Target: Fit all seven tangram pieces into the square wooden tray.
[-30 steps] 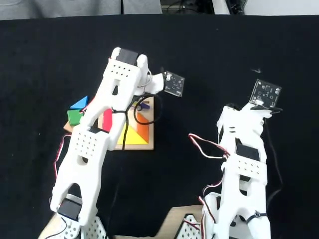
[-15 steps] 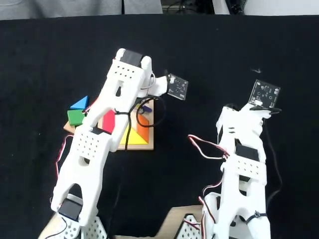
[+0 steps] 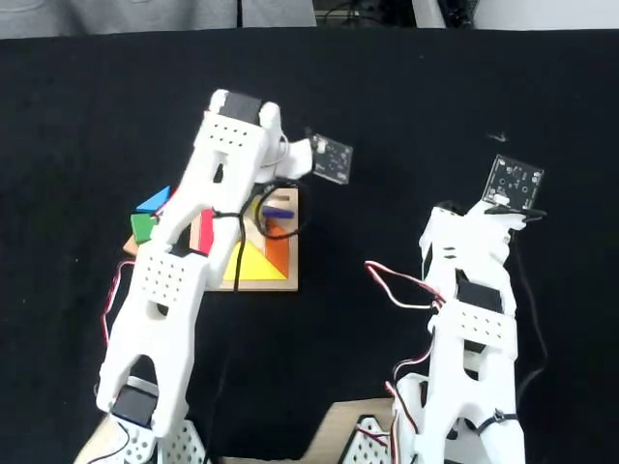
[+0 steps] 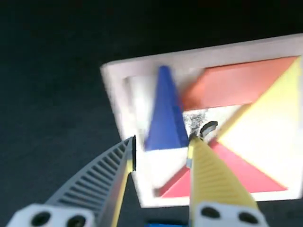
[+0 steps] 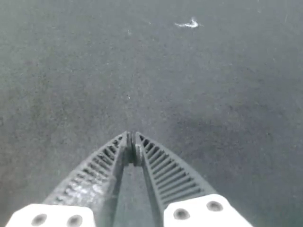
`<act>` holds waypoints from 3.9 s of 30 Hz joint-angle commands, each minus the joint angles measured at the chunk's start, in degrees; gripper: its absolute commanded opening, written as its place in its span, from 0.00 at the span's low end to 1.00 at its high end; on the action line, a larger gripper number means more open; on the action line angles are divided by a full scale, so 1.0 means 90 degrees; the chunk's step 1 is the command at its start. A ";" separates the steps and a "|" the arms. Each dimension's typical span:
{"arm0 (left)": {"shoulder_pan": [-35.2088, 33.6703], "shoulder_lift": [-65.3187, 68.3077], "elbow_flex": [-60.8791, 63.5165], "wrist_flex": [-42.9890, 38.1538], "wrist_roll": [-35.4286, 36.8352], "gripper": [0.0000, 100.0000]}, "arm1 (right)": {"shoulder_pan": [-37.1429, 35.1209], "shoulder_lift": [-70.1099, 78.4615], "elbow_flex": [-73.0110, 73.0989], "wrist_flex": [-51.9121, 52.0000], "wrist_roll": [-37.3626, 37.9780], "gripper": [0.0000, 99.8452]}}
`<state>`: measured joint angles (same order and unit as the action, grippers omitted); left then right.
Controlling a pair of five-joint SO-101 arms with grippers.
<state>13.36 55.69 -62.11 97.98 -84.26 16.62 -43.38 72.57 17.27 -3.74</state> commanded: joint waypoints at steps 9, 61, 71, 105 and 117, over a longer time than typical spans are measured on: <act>-0.0093 -0.0098 -0.0503 -0.0694 -0.0049 0.19 | -0.0117 -0.0151 -0.0015 -0.0137 0.0000 0.01; -0.1109 0.2198 -0.3687 -0.0049 0.1514 0.19 | -0.0127 -0.0161 -0.0024 -0.0137 0.0000 0.01; -0.0337 0.2217 -0.3697 -0.0068 0.1836 0.19 | -0.0127 -0.0161 -0.0024 -0.0147 0.0000 0.01; -0.2271 -0.1368 -0.3648 0.0332 0.5255 0.19 | -0.0137 -0.0161 -0.0024 -0.0147 0.0000 0.01; -0.3570 -0.2647 -0.2369 0.0342 0.6720 0.19 | -0.0137 -0.0161 -0.0015 -0.0147 0.0000 0.01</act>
<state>-17.67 38.55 -89.01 100.44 -26.42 16.62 -43.38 72.57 17.10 -3.74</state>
